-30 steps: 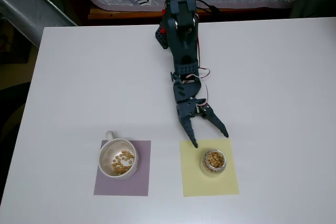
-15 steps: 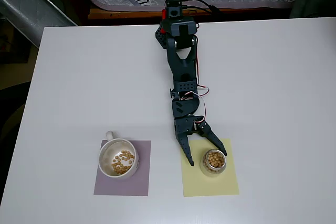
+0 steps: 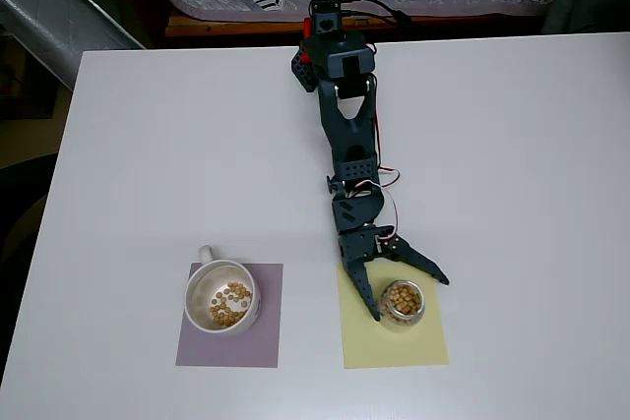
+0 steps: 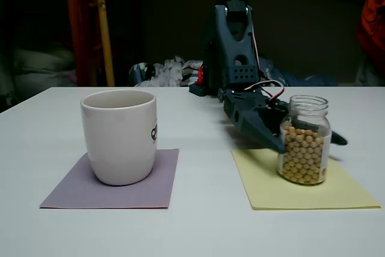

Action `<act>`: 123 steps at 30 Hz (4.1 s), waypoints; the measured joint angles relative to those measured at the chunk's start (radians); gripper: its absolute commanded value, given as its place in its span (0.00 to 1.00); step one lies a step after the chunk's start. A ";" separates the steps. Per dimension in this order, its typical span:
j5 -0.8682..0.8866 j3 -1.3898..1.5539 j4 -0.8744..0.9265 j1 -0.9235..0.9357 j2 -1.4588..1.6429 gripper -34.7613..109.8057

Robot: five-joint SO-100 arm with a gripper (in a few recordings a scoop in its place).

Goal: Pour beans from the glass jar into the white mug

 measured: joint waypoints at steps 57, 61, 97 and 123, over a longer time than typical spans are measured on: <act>0.825 0.311 0.310 0.235 0.571 0.24; 0.891 0.311 0.374 0.259 0.581 0.24; 1.361 -0.003 0.699 0.359 0.476 0.24; 1.586 -0.041 0.854 0.337 0.495 0.24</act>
